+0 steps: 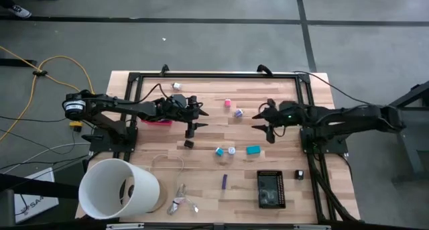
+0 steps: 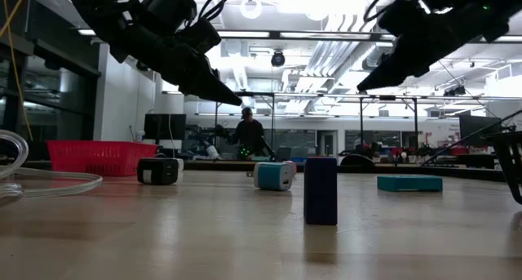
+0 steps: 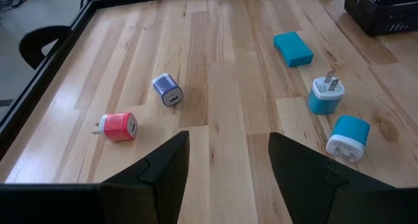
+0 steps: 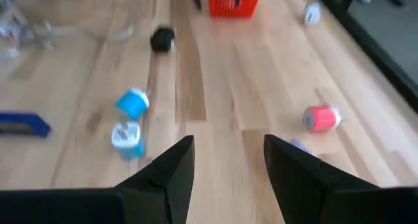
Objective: Pick & Place Office items
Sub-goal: Put the blue digital clock into the red bin
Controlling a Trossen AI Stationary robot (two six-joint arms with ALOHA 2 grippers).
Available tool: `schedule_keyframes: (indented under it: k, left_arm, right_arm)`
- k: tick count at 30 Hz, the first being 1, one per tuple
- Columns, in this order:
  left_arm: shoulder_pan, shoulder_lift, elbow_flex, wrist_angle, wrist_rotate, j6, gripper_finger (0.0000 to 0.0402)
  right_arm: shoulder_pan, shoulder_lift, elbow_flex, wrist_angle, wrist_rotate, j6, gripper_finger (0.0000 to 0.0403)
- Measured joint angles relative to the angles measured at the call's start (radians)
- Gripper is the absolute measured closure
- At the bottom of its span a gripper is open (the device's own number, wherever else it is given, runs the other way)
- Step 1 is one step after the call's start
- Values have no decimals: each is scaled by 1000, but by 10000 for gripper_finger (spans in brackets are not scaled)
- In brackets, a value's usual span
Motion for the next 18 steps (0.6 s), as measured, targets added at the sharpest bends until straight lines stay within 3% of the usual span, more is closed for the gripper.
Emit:
schedule_keyframes:
  k: [8,18]
  left_arm:
    - [0,0,0,0,0,0,201]
    - [0,0,0,1,0,0,201]
  right_arm:
    - [89,157,91,-134,87,0,231]
    - [201,290,91,-139,90,59,231]
